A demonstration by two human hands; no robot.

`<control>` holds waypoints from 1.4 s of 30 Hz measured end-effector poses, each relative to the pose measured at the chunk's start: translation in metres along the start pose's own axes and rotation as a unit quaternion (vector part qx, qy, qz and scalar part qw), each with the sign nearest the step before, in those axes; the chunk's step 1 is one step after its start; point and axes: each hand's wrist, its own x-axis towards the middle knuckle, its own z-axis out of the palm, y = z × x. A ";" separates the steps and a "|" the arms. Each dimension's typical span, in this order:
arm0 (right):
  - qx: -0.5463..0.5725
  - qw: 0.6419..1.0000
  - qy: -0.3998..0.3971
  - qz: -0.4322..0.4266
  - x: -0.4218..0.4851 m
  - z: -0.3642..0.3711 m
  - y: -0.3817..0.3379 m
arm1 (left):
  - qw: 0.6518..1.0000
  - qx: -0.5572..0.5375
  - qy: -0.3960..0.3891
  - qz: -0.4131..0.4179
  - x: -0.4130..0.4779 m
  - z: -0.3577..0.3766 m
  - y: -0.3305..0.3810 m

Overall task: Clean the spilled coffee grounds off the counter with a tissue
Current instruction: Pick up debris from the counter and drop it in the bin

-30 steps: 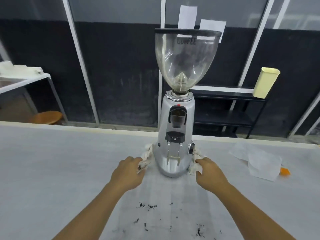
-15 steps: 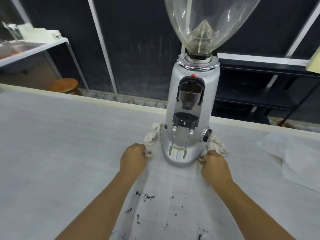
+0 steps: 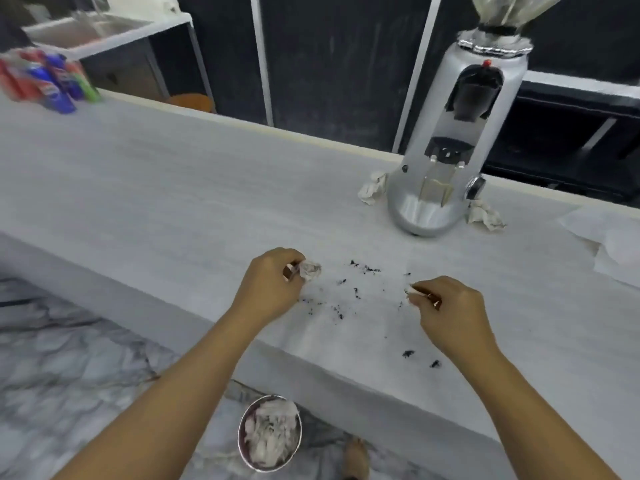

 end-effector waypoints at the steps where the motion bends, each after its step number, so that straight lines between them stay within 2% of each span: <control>1: 0.029 0.999 -0.023 0.015 -0.020 0.005 -0.019 | 1.000 -0.014 0.005 -0.012 -0.024 -0.014 -0.006; 3: 0.073 0.995 -0.068 0.029 -0.059 0.021 -0.052 | 0.999 -0.026 0.008 -0.037 -0.075 -0.040 -0.024; 7: 0.109 0.983 -0.147 -0.019 -0.128 0.069 -0.097 | 0.991 -0.060 -0.002 -0.118 -0.172 -0.070 -0.076; 12: 0.122 0.959 -0.255 -0.025 -0.188 0.169 -0.088 | 0.972 -0.075 -0.010 -0.223 -0.257 -0.041 -0.162; 15: 0.111 0.947 -0.301 0.010 -0.213 0.263 -0.040 | 0.959 -0.069 -0.029 -0.275 -0.286 0.016 -0.237; 18: 0.053 0.937 -0.345 0.018 -0.241 0.364 0.020 | 0.941 -0.071 -0.056 -0.325 -0.307 0.095 -0.317; 24: -0.025 0.922 -0.386 0.009 -0.288 0.566 0.149 | 0.926 -0.030 -0.101 -0.362 -0.312 0.268 -0.472; 28: -0.065 0.915 -0.398 -0.007 -0.307 0.653 0.218 | 0.912 -0.004 -0.118 -0.392 -0.327 0.355 -0.541; 32: -0.057 0.919 -0.390 -0.005 -0.316 0.666 0.242 | 0.899 -0.008 -0.076 -0.431 -0.345 0.377 -0.558; 36: -0.063 0.909 -0.412 0.009 -0.312 0.616 0.224 | 0.884 -0.032 -0.081 -0.460 -0.348 0.339 -0.526; 42: -0.071 0.880 -0.467 0.052 -0.254 0.481 0.107 | 0.879 -0.055 -0.129 -0.456 -0.315 0.217 -0.414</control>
